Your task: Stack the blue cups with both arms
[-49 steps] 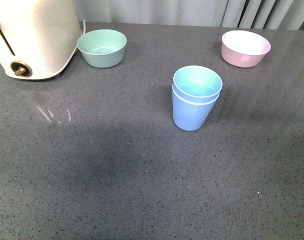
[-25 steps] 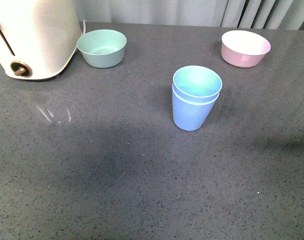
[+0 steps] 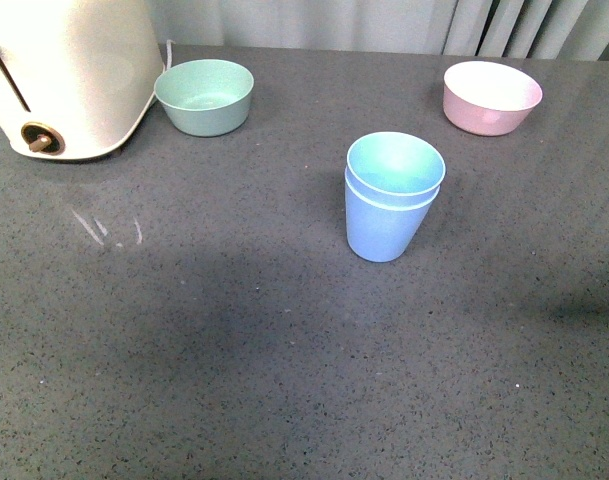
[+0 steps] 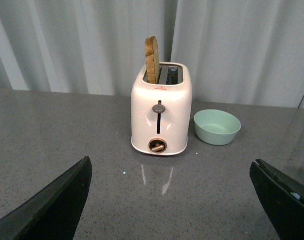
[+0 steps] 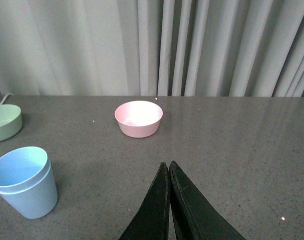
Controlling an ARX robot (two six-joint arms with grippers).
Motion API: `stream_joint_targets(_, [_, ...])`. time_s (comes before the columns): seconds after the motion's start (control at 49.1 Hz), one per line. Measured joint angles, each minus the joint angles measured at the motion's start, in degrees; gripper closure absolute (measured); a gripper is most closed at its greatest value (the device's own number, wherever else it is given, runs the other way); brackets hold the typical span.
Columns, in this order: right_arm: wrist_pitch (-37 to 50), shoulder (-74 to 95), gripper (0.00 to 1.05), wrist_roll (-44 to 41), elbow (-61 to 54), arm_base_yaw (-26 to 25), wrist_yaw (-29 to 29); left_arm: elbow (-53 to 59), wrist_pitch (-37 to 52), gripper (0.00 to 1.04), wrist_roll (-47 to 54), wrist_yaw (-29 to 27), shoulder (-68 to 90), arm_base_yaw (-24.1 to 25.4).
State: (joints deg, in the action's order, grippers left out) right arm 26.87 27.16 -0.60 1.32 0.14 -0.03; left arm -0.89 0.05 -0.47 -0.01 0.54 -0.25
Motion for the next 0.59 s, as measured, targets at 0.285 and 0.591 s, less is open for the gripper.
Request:
stream_joint_targets(0.285, [-8.3, -8.5, 1.03, 0.0, 0.0, 0.0, 0.0, 0.0, 0.0, 0.09, 0.0, 0.0, 0.0, 0.0])
stream_joint_targets(0.591, [-13.7, -14.1, 1.03, 0.0, 0.0, 0.0, 0.0, 0.0, 0.0, 0.09, 0.0, 0.0, 0.0, 0.0])
